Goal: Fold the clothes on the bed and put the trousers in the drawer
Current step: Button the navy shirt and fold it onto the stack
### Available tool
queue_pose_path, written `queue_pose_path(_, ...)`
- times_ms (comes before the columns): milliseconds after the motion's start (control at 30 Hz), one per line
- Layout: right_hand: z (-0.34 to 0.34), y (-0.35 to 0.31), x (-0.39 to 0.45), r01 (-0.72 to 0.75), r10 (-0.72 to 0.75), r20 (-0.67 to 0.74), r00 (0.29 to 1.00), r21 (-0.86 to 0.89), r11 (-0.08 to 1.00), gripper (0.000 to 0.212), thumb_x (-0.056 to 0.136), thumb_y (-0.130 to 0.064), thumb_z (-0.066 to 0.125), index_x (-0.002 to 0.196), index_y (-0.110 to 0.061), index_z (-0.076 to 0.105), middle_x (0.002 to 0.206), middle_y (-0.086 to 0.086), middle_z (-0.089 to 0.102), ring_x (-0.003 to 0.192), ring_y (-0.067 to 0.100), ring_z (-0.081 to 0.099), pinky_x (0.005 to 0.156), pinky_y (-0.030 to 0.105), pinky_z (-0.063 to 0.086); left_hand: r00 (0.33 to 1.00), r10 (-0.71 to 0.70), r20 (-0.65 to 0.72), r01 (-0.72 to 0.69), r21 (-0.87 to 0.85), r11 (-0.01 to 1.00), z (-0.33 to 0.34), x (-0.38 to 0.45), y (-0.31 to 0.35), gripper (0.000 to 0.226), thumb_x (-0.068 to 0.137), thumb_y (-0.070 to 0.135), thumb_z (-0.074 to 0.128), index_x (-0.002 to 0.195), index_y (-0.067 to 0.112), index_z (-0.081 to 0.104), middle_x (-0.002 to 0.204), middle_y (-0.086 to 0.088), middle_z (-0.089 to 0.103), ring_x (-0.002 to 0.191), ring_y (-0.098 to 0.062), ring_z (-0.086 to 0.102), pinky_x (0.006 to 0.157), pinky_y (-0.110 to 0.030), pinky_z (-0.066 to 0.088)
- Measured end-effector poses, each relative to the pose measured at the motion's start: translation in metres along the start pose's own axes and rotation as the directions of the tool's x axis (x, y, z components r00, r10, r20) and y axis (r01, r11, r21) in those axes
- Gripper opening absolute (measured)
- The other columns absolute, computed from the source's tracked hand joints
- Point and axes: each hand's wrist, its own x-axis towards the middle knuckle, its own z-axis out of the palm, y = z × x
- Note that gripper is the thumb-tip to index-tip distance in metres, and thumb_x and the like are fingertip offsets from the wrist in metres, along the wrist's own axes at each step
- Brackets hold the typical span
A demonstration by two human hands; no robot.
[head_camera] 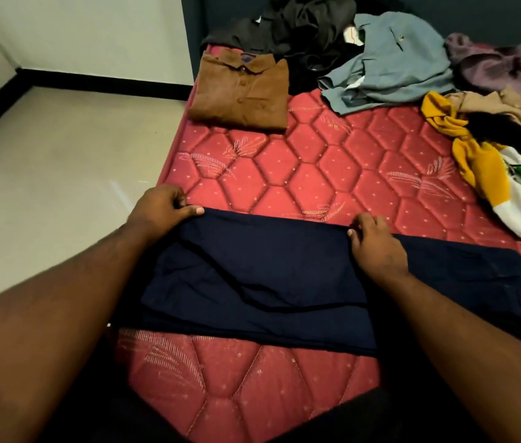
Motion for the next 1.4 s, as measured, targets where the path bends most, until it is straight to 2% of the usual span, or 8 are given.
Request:
queue_pose_path(200, 0.018, 0.003, -0.033, 0.170, -0.201, -0.200, 0.959, -0.162, 0.972, 0.035, 0.091, -0.035, 0.052, 0.120, -0.016, 0.058, 0.127, 0.009, 0.052, 0.100, 0.036, 0.057, 0.078, 0.048, 0.047, 0.913, 0.256, -0.316, -0.144, 0.338, 0.930, 0.015, -0.033, 0.060, 0.036, 0.077, 0.023, 0.072, 0.112, 0.021, 0.067, 0.120, -0.011, 0.059, 0.107, -0.035, 0.055, 0.088, -0.046, 0.038)
queue_pose_path(267, 0.023, -0.008, -0.042, 0.259, -0.275, -0.099, 0.956, -0.145, 0.955, 0.045, 0.091, -0.042, 0.041, 0.123, -0.017, 0.061, 0.132, 0.008, 0.055, 0.112, 0.033, 0.057, 0.087, 0.048, 0.047, 0.843, 0.483, -0.237, -0.456, 0.164, 0.875, 0.047, -0.055, 0.110, 0.028, 0.078, 0.017, 0.064, 0.106, 0.015, 0.070, 0.106, -0.010, 0.068, 0.095, -0.033, 0.064, 0.082, -0.044, 0.047)
queue_pose_path(367, 0.029, -0.012, -0.046, 0.360, -0.350, 0.102, 0.931, -0.104, 0.927, 0.063, 0.092, -0.055, 0.024, 0.143, -0.024, 0.046, 0.152, 0.003, 0.040, 0.139, 0.026, 0.039, 0.111, 0.048, 0.030, 0.915, 0.371, 0.162, -0.380, 0.029, 0.925, 0.102, -0.084, 0.158, 0.047, 0.097, 0.041, 0.041, 0.137, 0.020, 0.053, 0.142, -0.003, 0.053, 0.134, -0.024, 0.045, 0.110, -0.047, 0.033)
queue_pose_path(500, 0.003, 0.066, -0.035, -0.142, 0.172, 0.126, 0.977, -0.213, 0.967, 0.079, 0.089, -0.075, 0.017, 0.154, -0.033, 0.004, 0.162, -0.010, 0.000, 0.150, 0.023, 0.002, 0.117, 0.049, 0.000, 0.926, 0.287, 0.245, -0.357, 0.322, 0.877, 0.128, -0.090, 0.141, 0.072, 0.091, 0.063, 0.009, 0.155, 0.031, 0.015, 0.162, 0.012, 0.015, 0.150, -0.017, 0.008, 0.119, -0.050, 0.004)
queue_pose_path(600, -0.046, 0.114, -0.024, -0.573, 0.581, 0.173, 0.795, -0.097, 0.814, 0.082, 0.092, -0.071, 0.020, 0.155, -0.022, 0.001, 0.163, -0.001, -0.004, 0.149, 0.026, -0.006, 0.116, 0.053, 0.002, 0.934, 0.210, 0.288, -0.308, 0.356, 0.882, 0.128, -0.087, 0.153, 0.069, 0.092, 0.060, 0.012, 0.156, 0.032, 0.007, 0.164, 0.012, 0.006, 0.151, -0.018, 0.001, 0.118, -0.056, 0.000)
queue_pose_path(800, -0.019, 0.079, -0.026, -0.230, 0.266, 0.215, 0.940, -0.177, 0.957, 0.087, 0.086, -0.080, 0.015, 0.154, -0.030, -0.004, 0.162, -0.007, -0.010, 0.149, 0.020, -0.011, 0.114, 0.058, -0.010, 0.903, 0.282, 0.325, -0.374, 0.270, 0.887, 0.153, -0.084, 0.220, 0.068, 0.097, 0.058, 0.025, 0.156, 0.030, 0.005, 0.164, 0.012, 0.004, 0.151, -0.017, -0.006, 0.112, -0.064, -0.012)
queue_pose_path(933, -0.036, 0.125, -0.010, -0.434, 0.462, 0.240, 0.853, -0.162, 0.886, 0.092, 0.079, -0.086, 0.011, 0.153, -0.034, -0.009, 0.161, -0.009, -0.013, 0.148, 0.021, -0.017, 0.108, 0.062, -0.019, 0.907, 0.272, 0.323, -0.373, 0.309, 0.875, 0.168, -0.086, 0.214, 0.079, 0.090, 0.074, 0.011, 0.156, 0.033, -0.002, 0.163, 0.013, 0.001, 0.150, -0.014, -0.008, 0.115, -0.063, -0.007)
queue_pose_path(1400, -0.087, 0.203, 0.008, -0.778, 0.685, 0.408, 0.604, 0.490, 0.394, 0.084, 0.060, -0.041, 0.089, 0.124, 0.003, 0.055, 0.115, 0.016, 0.064, 0.100, 0.033, 0.063, 0.085, 0.044, 0.053, 0.849, 0.397, 0.348, -0.507, 0.330, 0.796, 0.200, -0.141, 0.284, 0.086, 0.083, 0.075, -0.002, 0.155, 0.029, -0.004, 0.164, 0.004, -0.012, 0.150, -0.027, -0.014, 0.105, -0.067, -0.021)
